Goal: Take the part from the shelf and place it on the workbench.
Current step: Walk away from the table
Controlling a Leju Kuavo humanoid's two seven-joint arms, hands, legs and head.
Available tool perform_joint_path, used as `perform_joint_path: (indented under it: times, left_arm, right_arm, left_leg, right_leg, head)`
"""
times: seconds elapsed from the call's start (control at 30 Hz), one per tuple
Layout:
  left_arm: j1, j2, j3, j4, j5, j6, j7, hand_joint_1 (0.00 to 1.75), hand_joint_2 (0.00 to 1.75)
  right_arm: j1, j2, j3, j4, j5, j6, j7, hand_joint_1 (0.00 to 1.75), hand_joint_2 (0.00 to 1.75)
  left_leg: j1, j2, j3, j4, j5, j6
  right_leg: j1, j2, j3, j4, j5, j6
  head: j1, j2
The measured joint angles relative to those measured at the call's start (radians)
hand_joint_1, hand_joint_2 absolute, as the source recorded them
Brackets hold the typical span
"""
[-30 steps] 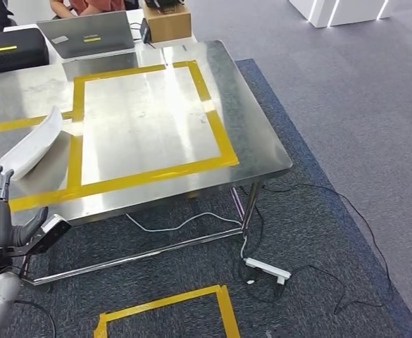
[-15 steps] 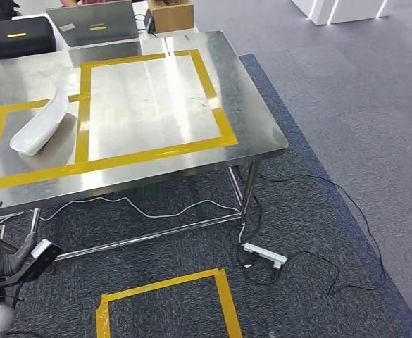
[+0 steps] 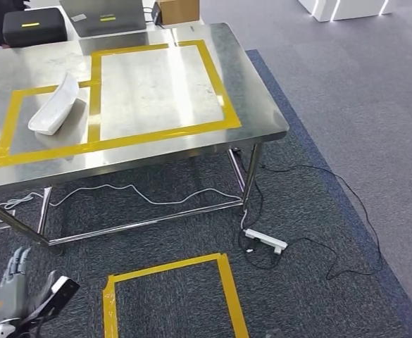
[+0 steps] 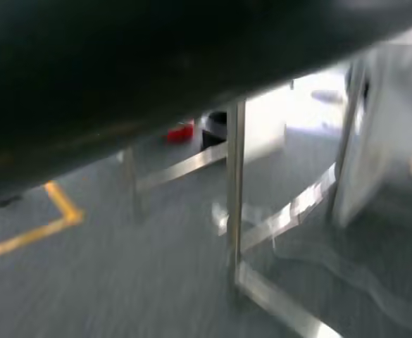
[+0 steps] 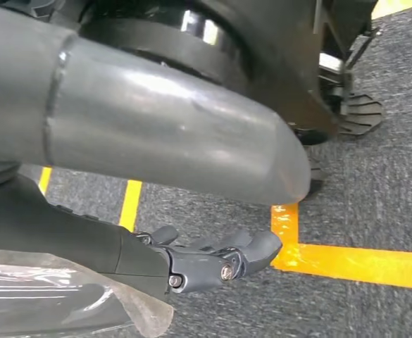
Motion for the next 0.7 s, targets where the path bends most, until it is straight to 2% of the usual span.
perform_joint_path:
  times: [0.03,0.07,0.1,0.13,0.2,0.23,0.27,0.3,0.33,0.37,0.43,0.47,0.5,0.57,0.6,0.63,0.7]
  left_arm:
    - [0.002,-0.016,0.001,0.046,0.014,-0.014,-0.011,0.00,0.00]
    - [0.003,-0.033,0.002,0.093,0.028,-0.029,-0.021,0.00,0.00]
    - [0.004,-0.049,0.002,0.143,0.042,-0.043,-0.030,0.00,0.00]
    - [0.004,-0.066,0.002,0.190,0.052,-0.056,-0.035,0.00,0.00]
    - [0.003,-0.098,0.002,0.285,0.066,-0.077,-0.038,0.00,0.00]
    - [0.003,-0.114,0.002,0.325,0.069,-0.083,-0.037,0.00,0.00]
    - [0.004,-0.128,0.002,0.361,0.071,-0.087,-0.036,0.00,0.00]
    - [0.003,-0.139,0.002,0.390,0.074,-0.093,-0.032,0.00,0.00]
    - [0.001,-0.148,0.002,0.414,0.078,-0.101,-0.025,0.00,0.00]
    - [-0.003,-0.155,0.002,0.436,0.082,-0.112,-0.015,0.00,0.00]
    - [-0.010,-0.167,0.002,0.476,0.085,-0.131,0.013,0.00,0.00]
    - [-0.012,-0.173,0.002,0.493,0.085,-0.136,0.028,0.00,0.00]
    - [-0.014,-0.178,0.002,0.510,0.083,-0.141,0.042,0.00,0.00]
    - [-0.013,-0.190,0.002,0.538,0.079,-0.148,0.068,0.00,0.00]
    - [-0.012,-0.195,0.002,0.550,0.077,-0.152,0.082,0.00,0.00]
    - [-0.012,-0.199,0.002,0.561,0.074,-0.157,0.096,0.00,0.00]
    - [-0.010,-0.203,0.002,0.579,0.069,-0.168,0.121,0.00,0.00]
  right_arm:
    - [0.000,0.003,0.000,-0.001,-0.002,-0.001,0.001,0.00,0.00]
    - [0.000,0.005,0.000,-0.002,-0.003,-0.003,0.002,0.00,0.00]
    - [0.000,0.007,0.000,-0.003,-0.005,-0.005,0.004,0.00,0.00]
    - [0.000,0.008,0.000,-0.003,-0.007,-0.007,0.004,0.00,0.00]
    - [0.000,0.009,0.000,-0.004,-0.011,-0.010,0.005,0.00,0.00]
    - [0.000,0.009,0.000,-0.004,-0.012,-0.010,0.005,0.00,0.00]
    - [0.000,0.009,0.000,-0.004,-0.014,-0.010,0.005,0.00,0.00]
    - [0.000,0.009,0.000,-0.004,-0.016,-0.011,0.005,0.00,0.00]
    - [0.000,0.009,0.000,-0.004,-0.018,-0.011,0.005,0.00,0.00]
    - [-0.001,0.009,0.000,-0.004,-0.021,-0.012,0.004,0.00,0.00]
    - [-0.002,0.009,-0.001,-0.003,-0.027,-0.013,0.003,0.00,0.00]
    - [-0.003,0.009,-0.001,-0.003,-0.030,-0.013,0.003,0.00,0.00]
    - [-0.003,0.009,-0.002,-0.003,-0.033,-0.013,0.002,0.00,0.00]
    - [0.000,0.008,-0.002,-0.003,-0.038,-0.012,0.002,0.00,0.00]
    - [0.001,0.008,-0.003,-0.003,-0.040,-0.011,0.002,0.00,0.00]
    - [0.003,0.007,-0.003,-0.003,-0.042,-0.009,0.002,0.00,0.00]
    - [0.005,0.005,-0.003,-0.003,-0.044,-0.006,0.003,0.00,0.00]
  left_leg:
    - [0.001,-0.001,-0.005,-0.001,0.005,-0.005]
    - [0.001,-0.002,-0.010,0.004,-0.003,-0.011]
    - [0.002,-0.003,-0.018,0.025,-0.031,-0.016]
    - [0.004,-0.004,-0.030,0.065,-0.077,-0.022]
    - [0.012,-0.004,-0.058,0.195,-0.174,-0.033]
    - [0.016,-0.004,-0.066,0.254,-0.196,-0.038]
    - [0.019,-0.004,-0.062,0.288,-0.193,-0.042]
    - [0.023,-0.004,-0.044,0.289,-0.170,-0.045]
    - [0.027,-0.004,-0.010,0.254,-0.141,-0.047]
    - [0.029,-0.004,0.035,0.194,-0.122,-0.047]
    - [0.028,-0.004,0.118,0.065,-0.125,-0.039]
    - [0.026,-0.005,0.138,0.027,-0.137,-0.034]
    - [0.023,-0.005,0.144,0.009,-0.141,-0.026]
    - [0.024,-0.003,0.128,0.002,-0.127,-0.010]
    - [0.025,-0.001,0.117,-0.001,-0.115,0.000]
    - [0.027,0.000,0.103,-0.004,-0.102,0.007]
    - [0.026,0.002,0.073,-0.004,-0.077,0.016]
  right_leg:
    - [-0.002,-0.002,-0.006,-0.006,0.005,-0.003]
    - [-0.005,-0.005,-0.013,-0.008,0.013,-0.010]
    - [-0.007,-0.008,-0.023,-0.010,0.024,-0.017]
    - [-0.010,-0.011,-0.034,-0.010,0.034,-0.024]
    - [-0.008,-0.015,-0.061,-0.002,0.052,-0.030]
    - [-0.008,-0.017,-0.076,0.005,0.060,-0.029]
    - [-0.009,-0.018,-0.094,0.013,0.067,-0.028]
    - [-0.009,-0.020,-0.112,0.023,0.073,-0.026]
    - [-0.010,-0.021,-0.129,0.033,0.077,-0.023]
    - [-0.011,-0.022,-0.144,0.044,0.081,-0.019]
    - [-0.011,-0.023,-0.166,0.062,0.090,-0.009]
    - [-0.011,-0.024,-0.173,0.067,0.096,-0.002]
    - [-0.011,-0.024,-0.178,0.068,0.104,0.005]
    - [-0.013,-0.022,-0.188,0.070,0.106,0.019]
    - [-0.014,-0.020,-0.198,0.083,0.083,0.025]
    - [-0.015,-0.017,-0.213,0.115,0.041,0.030]
    - [-0.017,-0.013,-0.245,0.231,-0.059,0.036]
  head:
    - [0.003,0.000]
    - [0.006,0.000]
    - [0.007,0.000]
    - [0.006,0.000]
    - [0.005,0.000]
    - [0.005,0.000]
    - [0.005,0.000]
    - [0.005,0.000]
    - [0.005,0.000]
    - [0.005,0.000]
    - [0.005,0.000]
    - [0.004,0.000]
    - [0.004,0.000]
    - [0.002,0.000]
    - [0.003,0.000]
    - [0.003,0.000]
    - [0.006,0.000]
